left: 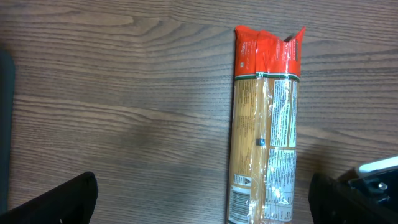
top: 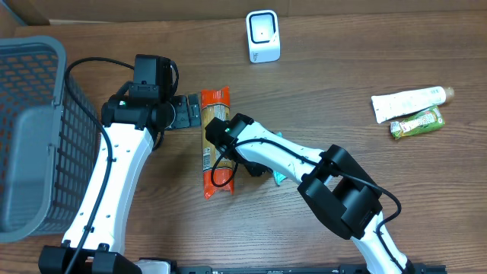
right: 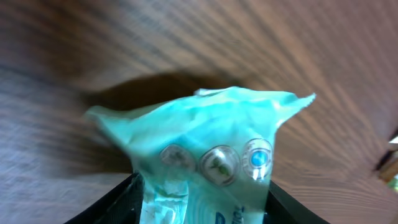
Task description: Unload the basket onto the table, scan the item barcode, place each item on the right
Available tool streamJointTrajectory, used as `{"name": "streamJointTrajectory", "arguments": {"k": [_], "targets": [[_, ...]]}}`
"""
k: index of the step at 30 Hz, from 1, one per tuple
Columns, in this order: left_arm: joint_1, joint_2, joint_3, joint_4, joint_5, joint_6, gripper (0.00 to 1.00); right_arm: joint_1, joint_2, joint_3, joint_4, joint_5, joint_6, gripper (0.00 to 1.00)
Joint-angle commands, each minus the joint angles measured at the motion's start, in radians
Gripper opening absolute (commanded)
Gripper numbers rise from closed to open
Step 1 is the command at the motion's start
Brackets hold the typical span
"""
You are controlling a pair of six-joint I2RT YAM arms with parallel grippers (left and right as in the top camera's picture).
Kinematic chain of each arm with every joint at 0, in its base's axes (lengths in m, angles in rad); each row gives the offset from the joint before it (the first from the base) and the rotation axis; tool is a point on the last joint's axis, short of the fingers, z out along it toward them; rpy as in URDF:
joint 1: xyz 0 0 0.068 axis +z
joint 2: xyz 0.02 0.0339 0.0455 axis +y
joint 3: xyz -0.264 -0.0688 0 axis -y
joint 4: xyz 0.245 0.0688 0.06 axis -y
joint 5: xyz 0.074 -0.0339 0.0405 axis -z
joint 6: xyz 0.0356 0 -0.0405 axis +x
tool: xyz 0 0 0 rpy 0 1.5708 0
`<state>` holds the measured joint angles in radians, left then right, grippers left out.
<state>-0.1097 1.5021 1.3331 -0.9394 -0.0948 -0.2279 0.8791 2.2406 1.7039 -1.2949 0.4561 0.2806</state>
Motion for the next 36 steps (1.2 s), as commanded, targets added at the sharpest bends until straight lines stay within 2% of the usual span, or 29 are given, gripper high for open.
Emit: {"name": "streamJointTrajectory", "arguments": {"k": [1, 6, 9, 11, 16, 24, 30, 33, 36], "targets": [[-0.003, 0.002, 0.005, 0.002, -0.009, 0.023, 1.00, -0.005, -0.010, 0.030, -0.001, -0.073, 0.003, 0.57], [-0.003, 0.002, 0.005, 0.002, -0.010, 0.023, 0.99, -0.053, -0.032, 0.118, -0.025, -0.084, -0.028, 0.60], [-0.003, 0.002, 0.005, 0.002, -0.009, 0.023, 1.00, -0.061, -0.048, 0.170, -0.019, -0.126, -0.058, 0.71], [-0.003, 0.002, 0.005, 0.002, -0.009, 0.023, 1.00, -0.061, -0.049, 0.177, 0.005, -0.195, -0.080, 0.75], [-0.003, 0.002, 0.005, 0.002, -0.009, 0.023, 1.00, -0.060, -0.034, 0.148, 0.074, -0.294, -0.080, 0.75], [-0.003, 0.002, 0.005, 0.002, -0.010, 0.023, 1.00, -0.063, 0.014, 0.146, 0.048, -0.264, -0.163, 0.75], [-0.003, 0.002, 0.005, 0.002, -0.010, 0.023, 1.00, -0.084, 0.019, 0.078, 0.068, -0.217, -0.185, 0.73], [-0.003, 0.002, 0.005, 0.002, -0.009, 0.023, 1.00, -0.101, 0.019, 0.050, 0.091, -0.186, -0.185, 0.68], [-0.003, 0.002, 0.005, 0.002, -0.010, 0.023, 0.99, -0.124, 0.019, 0.027, 0.120, -0.176, -0.185, 0.59]]}}
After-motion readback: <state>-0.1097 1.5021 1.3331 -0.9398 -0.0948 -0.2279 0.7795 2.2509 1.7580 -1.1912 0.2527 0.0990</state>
